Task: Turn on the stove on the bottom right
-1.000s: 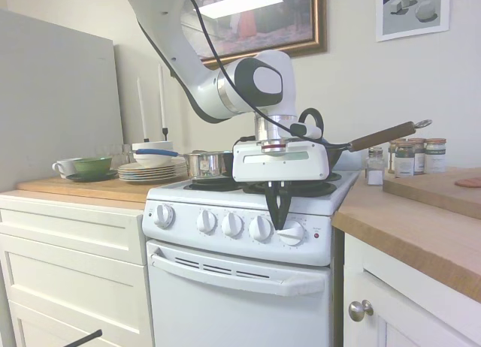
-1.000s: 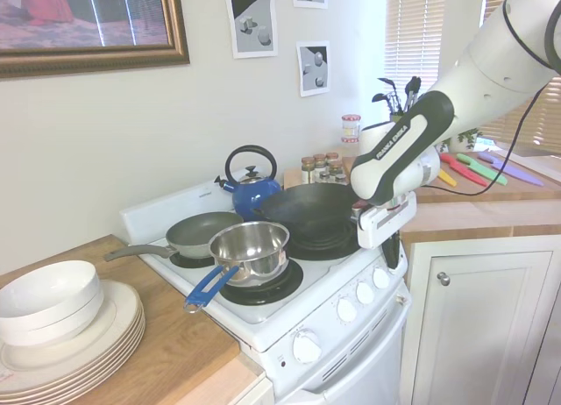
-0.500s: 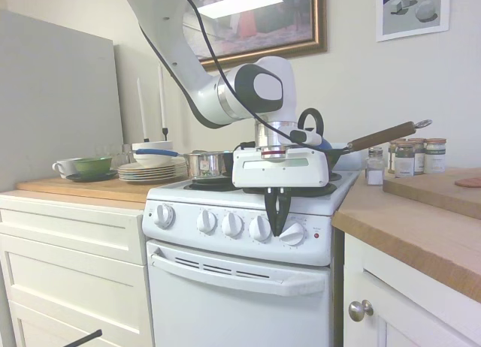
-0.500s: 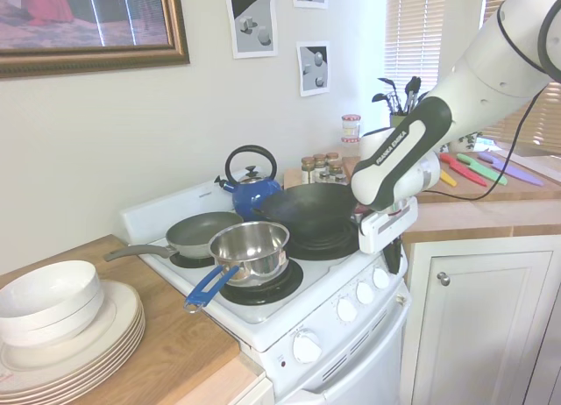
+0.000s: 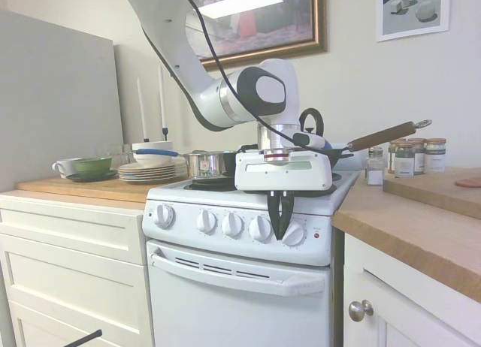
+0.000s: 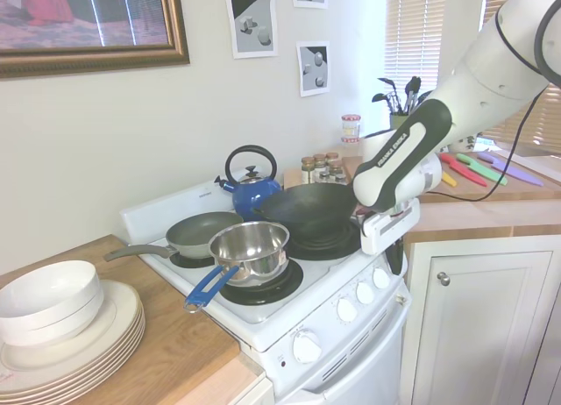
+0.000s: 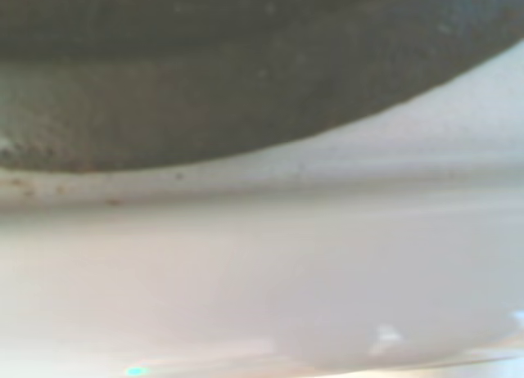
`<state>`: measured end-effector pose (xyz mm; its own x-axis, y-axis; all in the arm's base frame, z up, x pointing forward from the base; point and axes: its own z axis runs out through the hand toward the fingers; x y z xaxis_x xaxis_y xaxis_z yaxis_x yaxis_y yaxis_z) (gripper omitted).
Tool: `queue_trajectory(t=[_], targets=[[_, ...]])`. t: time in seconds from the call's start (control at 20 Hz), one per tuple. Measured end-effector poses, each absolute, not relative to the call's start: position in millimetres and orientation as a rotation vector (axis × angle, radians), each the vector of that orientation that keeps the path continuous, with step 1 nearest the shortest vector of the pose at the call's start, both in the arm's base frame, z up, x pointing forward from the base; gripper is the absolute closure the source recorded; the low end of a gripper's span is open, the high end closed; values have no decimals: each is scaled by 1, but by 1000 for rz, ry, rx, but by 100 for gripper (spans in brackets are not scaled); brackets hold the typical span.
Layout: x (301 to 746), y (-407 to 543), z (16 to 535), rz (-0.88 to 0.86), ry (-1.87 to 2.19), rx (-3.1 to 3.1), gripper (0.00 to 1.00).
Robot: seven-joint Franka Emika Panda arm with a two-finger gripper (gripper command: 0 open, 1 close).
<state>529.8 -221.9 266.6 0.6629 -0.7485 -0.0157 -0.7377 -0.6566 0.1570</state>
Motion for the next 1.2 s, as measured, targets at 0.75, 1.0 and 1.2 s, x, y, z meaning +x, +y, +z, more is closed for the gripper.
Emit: queue_trajectory(t=[0.75, 1.0, 1.2], targets=[[526, -218, 256, -105, -1219, 2722, 100], [523, -213, 254, -89, -1210, 2715, 100], [519, -206, 258, -70, -1207, 2710, 100]])
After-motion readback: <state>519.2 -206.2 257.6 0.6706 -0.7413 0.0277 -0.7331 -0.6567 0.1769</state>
